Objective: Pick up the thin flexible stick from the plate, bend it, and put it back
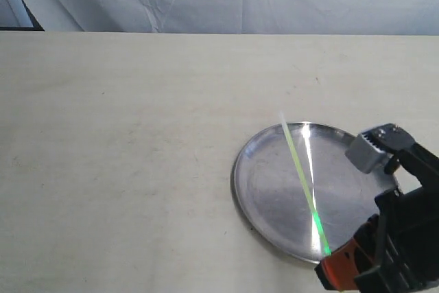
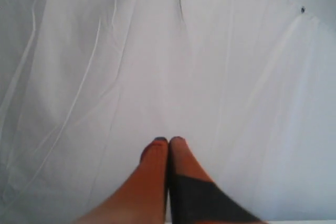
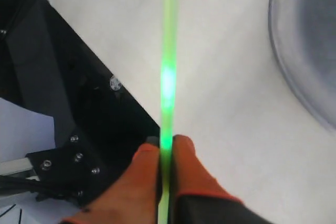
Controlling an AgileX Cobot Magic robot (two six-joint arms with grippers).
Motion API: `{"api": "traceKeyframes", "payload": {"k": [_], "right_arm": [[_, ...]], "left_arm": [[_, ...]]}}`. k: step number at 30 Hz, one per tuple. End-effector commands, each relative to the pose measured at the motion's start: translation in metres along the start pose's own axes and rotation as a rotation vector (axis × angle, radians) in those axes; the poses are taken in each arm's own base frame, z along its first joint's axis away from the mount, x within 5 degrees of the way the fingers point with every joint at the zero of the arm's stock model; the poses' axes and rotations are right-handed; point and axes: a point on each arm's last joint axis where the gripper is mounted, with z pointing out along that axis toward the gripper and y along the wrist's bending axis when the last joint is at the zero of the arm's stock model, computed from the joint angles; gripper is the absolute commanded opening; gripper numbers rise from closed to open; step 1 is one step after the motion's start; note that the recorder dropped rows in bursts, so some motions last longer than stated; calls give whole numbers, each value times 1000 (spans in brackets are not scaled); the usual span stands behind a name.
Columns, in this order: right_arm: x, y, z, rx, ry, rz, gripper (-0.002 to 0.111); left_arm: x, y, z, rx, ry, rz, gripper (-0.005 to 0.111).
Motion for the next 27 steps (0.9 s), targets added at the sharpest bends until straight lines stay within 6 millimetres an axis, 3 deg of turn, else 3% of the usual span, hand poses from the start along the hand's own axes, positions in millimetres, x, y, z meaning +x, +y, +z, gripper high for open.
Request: {"api": "traceKeyframes", "payload": {"k": [1, 5, 8, 13, 17, 27], "right_arm": [[5, 5, 0, -46, -36, -33, -1], [1, 12, -2, -102, -104, -35, -1], [-4, 14, -3, -131, -146, -46, -1], [-8, 12, -2, -106, -194, -44, -1], [-11, 15, 1, -85, -221, -66, -1], [-14, 23, 2, -142, -251, -60, -1]], "left_arm": [[-25, -8, 25, 46, 49, -29, 0], [-3, 11, 56, -41, 398, -191, 0], [25, 16, 77, 105, 605, -391, 0], [54, 22, 96, 319, 761, -720, 0], [65, 32, 103, 306, 787, -806, 0], [58, 34, 111, 319, 655, -811, 0]]}}
